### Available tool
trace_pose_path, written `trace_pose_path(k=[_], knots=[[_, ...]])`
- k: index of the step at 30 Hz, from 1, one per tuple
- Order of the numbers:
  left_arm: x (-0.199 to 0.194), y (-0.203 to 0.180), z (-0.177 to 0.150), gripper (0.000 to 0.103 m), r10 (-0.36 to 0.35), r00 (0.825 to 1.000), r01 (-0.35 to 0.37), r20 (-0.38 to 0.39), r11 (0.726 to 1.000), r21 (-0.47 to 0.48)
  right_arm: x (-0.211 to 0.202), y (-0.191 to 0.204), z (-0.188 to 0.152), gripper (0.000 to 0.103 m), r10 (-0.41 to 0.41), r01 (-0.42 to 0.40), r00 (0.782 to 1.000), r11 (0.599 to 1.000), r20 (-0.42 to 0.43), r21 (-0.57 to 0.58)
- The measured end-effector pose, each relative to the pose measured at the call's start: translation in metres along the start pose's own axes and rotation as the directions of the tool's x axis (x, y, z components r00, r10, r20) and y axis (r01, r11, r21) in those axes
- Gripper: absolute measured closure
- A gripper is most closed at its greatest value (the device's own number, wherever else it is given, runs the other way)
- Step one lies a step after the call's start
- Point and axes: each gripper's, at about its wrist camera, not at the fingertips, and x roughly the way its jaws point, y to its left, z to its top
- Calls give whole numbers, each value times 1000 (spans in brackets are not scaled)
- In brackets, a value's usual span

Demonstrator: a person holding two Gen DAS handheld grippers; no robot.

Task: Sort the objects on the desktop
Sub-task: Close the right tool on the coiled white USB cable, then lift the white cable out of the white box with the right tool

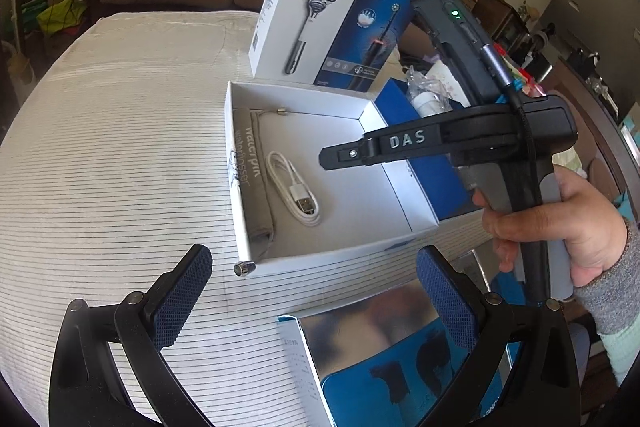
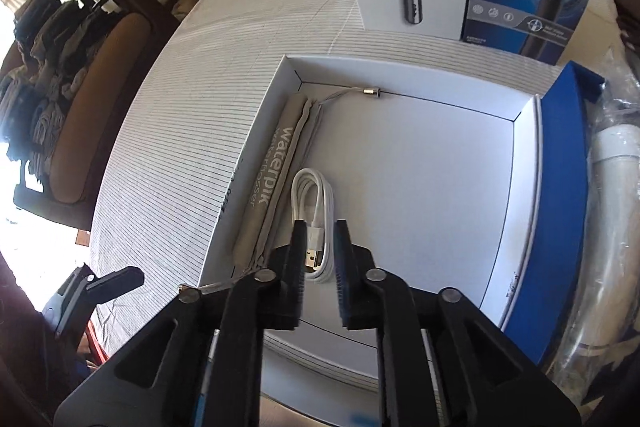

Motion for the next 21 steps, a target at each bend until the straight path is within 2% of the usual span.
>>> trace_pose_path(k=[1, 2, 8, 11, 13, 17, 21], knots=[[-2, 0, 0, 0, -2, 1000, 2, 3, 1000, 4, 10, 2, -2, 74, -11, 11, 1000, 1000, -17, -10], [-4, 0, 0, 0, -6, 1000, 6, 6, 1000, 4, 21, 5, -3, 72, -19, 19, 999, 1000, -34, -19], [-9, 10, 5, 0, -51, 999, 51, 17, 998, -38, 46, 23, -9, 71, -90, 82, 993, 991, -74, -109], [-9, 10, 7, 0, -76, 997, 77, 25, 996, -50, 46, 34, -10, 73, -154, 140, 986, 973, -63, -182], [-7, 7, 7, 0, -65, 998, 66, 20, 997, -40, 45, 37, -11, 74, -177, 162, 982, 965, -58, -209], [-5, 5, 5, 0, -60, 998, 60, 11, 998, -32, 32, 30, -10, 76, -162, 153, 986, 971, -34, -182], [-5, 9, 6, 0, -92, 996, 93, 22, 994, -60, 2, 12, -8, 76, -47, 47, 999, 995, 2, -92]])
